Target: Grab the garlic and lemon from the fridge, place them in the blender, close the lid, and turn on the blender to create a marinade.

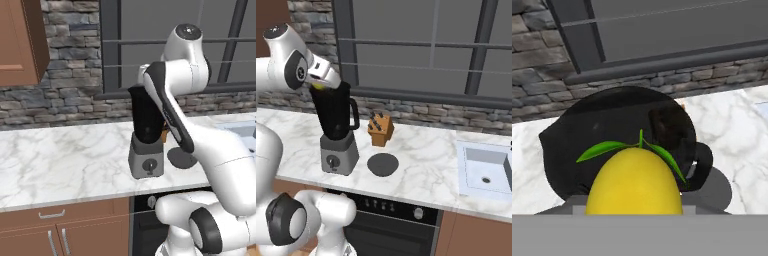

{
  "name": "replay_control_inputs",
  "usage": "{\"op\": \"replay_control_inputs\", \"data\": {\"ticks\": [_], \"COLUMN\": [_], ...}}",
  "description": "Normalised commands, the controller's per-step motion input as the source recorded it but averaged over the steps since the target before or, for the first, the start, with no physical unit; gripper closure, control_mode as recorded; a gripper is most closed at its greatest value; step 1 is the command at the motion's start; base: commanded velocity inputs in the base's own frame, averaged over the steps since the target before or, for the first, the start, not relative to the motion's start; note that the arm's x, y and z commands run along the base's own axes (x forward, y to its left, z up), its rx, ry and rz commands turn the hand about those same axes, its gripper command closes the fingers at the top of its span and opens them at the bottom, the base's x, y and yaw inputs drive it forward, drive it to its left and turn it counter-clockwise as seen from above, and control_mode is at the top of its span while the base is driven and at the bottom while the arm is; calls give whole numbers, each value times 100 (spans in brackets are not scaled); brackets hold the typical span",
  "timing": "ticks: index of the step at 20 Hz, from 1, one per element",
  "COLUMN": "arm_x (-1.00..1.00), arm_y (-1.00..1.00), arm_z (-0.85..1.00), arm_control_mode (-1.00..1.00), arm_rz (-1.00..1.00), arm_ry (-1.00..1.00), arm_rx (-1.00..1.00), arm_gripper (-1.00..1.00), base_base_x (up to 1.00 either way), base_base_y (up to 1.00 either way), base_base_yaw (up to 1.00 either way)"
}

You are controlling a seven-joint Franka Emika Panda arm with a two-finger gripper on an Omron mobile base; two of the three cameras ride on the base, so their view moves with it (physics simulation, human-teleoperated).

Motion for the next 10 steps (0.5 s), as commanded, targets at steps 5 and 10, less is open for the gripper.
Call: {"op": "replay_control_inputs", "data": {"ticks": [5, 10], "arm_x": [58, 11], "arm_y": [0, 0], "arm_z": [-60, -59], "arm_control_mode": [-100, -100], "arm_rz": [8, 10], "arm_ry": [16, 6], "arm_rx": [3, 5], "arm_gripper": [100, 100], "base_base_x": [0, 0], "base_base_y": [0, 0], "base_base_yaw": [0, 0]}}
